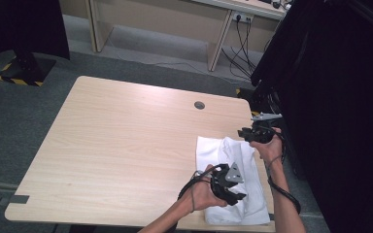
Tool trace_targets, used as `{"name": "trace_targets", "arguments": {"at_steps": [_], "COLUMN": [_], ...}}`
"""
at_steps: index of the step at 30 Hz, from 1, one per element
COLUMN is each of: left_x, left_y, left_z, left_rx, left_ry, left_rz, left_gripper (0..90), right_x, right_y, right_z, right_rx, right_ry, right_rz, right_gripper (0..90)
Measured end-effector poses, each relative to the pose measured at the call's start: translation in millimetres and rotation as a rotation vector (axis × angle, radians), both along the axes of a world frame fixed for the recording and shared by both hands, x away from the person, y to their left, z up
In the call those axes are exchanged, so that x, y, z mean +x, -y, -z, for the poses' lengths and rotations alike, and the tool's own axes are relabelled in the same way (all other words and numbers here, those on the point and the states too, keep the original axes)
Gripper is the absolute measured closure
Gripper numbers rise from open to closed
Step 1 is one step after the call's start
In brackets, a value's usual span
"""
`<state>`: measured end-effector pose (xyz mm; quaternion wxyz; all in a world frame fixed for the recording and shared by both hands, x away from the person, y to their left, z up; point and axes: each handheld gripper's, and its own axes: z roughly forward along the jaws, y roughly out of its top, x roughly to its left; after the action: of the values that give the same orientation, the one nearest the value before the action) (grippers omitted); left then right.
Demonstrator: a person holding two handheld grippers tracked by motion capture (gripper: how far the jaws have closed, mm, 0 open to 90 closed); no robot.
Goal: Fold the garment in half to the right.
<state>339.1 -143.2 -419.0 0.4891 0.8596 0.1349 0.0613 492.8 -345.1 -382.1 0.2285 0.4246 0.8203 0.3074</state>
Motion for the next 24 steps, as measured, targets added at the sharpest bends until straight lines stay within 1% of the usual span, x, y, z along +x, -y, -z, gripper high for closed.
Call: {"name": "trace_targets", "arguments": {"at_steps": [2, 3, 4, 6, 7, 9, 10, 11, 13, 14, 15, 17, 19, 20, 22, 24], "left_x": [4.8, 7.8, 9.8, 14.1, 15.5, 16.7, 17.0, 16.9, 15.8, 15.3, 15.1, 14.4, 13.2, 12.3, 11.6, 10.8], "left_y": [-13.1, -21.2, -25.5, -34.7, -37.9, -41.6, -42.4, -42.7, -42.7, -44.0, -45.3, -47.3, -48.2, -48.6, -50.4, -52.0], "left_z": [6.0, 11.6, 15.7, 27.0, 32.4, 42.0, 46.3, 50.6, 60.5, 64.6, 65.8, 66.5, 66.8, 67.4, 68.6, 68.8], "left_rx": [0.021, 0.031, 0.043, 0.095, 0.118, 0.148, 0.164, 0.187, 0.245, 0.234, 0.214, 0.211, 0.208, 0.203, 0.192, 0.191], "left_ry": [-0.023, -0.035, -0.040, -0.050, -0.051, -0.049, -0.055, -0.064, -0.067, -0.031, -0.037, -0.030, -0.031, -0.030, -0.023, -0.022], "left_rz": [-0.036, -0.068, -0.086, -0.115, -0.124, -0.130, -0.127, -0.122, -0.115, -0.100, -0.108, -0.106, -0.116, -0.122, -0.121, -0.123], "left_gripper": [38.0, 36.2, 33.0, 28.6, 26.9, 23.4, 21.8, 20.6, 18.1, 16.9, 15.8, 15.9, 15.9, 15.9, 15.9, 15.9], "right_x": [-1.5, -2.2, -2.7, -2.4, -2.0, -1.0, -0.6, -0.5, 0.0, 0.0, -0.2, 0.1, 0.0, 0.0, 0.2, 1.0], "right_y": [-0.9, -0.9, -0.7, -0.9, -1.4, -2.0, -2.3, -3.1, -5.3, -6.5, -7.8, -10.8, -16.0, -18.8, -24.2, -29.2], "right_z": [3.3, 4.5, 6.3, 10.0, 12.3, 16.5, 18.6, 21.0, 25.5, 27.2, 28.7, 32.8, 38.0, 40.4, 45.6, 50.3], "right_rx": [-0.013, -0.020, -0.016, -0.008, -0.016, -0.020, -0.013, -0.005, -0.014, -0.018, -0.013, -0.009, -0.022, -0.027, -0.026, -0.042], "right_ry": [-0.011, -0.014, -0.018, -0.032, -0.038, -0.048, -0.053, -0.061, -0.081, -0.084, -0.087, -0.105, -0.125, -0.127, -0.139, -0.152], "right_rz": [-0.004, -0.002, 0.003, 0.013, 0.014, 0.019, 0.030, 0.040, 0.045, 0.045, 0.050, 0.052, 0.044, 0.042, 0.036, 0.030], "right_gripper": [65.3, 64.4, 62.4, 58.3, 56.9, 52.1, 49.8, 47.5, 44.2, 42.9, 41.2, 39.3, 38.2, 38.0, 37.7, 37.2]}}
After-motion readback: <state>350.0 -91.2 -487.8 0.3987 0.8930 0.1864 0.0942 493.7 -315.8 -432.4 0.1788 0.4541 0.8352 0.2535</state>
